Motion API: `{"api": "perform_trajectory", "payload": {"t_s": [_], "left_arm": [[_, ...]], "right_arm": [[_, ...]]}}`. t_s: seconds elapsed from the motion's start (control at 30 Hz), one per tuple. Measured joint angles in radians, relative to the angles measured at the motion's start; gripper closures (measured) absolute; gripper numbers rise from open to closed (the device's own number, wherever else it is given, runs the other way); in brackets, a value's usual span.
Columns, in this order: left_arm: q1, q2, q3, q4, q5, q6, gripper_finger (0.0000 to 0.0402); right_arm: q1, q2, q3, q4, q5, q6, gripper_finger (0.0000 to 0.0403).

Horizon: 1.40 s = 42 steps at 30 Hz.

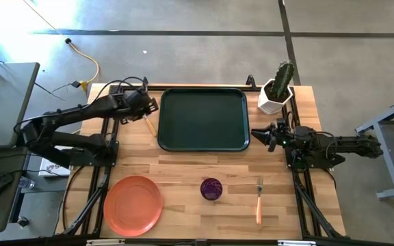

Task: Pick and place plate/cup/fork/spoon on tray
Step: Put the orange spoon on the left side of the black tray

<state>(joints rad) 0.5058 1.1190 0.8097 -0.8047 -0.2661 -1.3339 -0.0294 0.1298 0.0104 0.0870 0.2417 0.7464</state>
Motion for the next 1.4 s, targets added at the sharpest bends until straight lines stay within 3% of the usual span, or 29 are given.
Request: {"api": "perform_trajectory", "payload": {"t_s": [0.5, 0.93, 1.4], "left_arm": [[0.006, 0.221, 0.000, -0.006, 0.061, -0.136, 0.0273], [0.006, 0.315, 0.000, -0.006, 0.021, -0.287, 0.0273], [0.006, 0.380, -0.001, 0.013, 0.026, -0.288, 0.0273]], "right_arm": [[0.000, 0.000, 0.000, -0.045, -0.083, 0.014, 0.0281], [0.000, 0.000, 0.000, -0.052, -0.115, 0.013, 0.0281], [0.000, 0.000, 0.000, -0.053, -0.115, 0.013, 0.0281]]}}
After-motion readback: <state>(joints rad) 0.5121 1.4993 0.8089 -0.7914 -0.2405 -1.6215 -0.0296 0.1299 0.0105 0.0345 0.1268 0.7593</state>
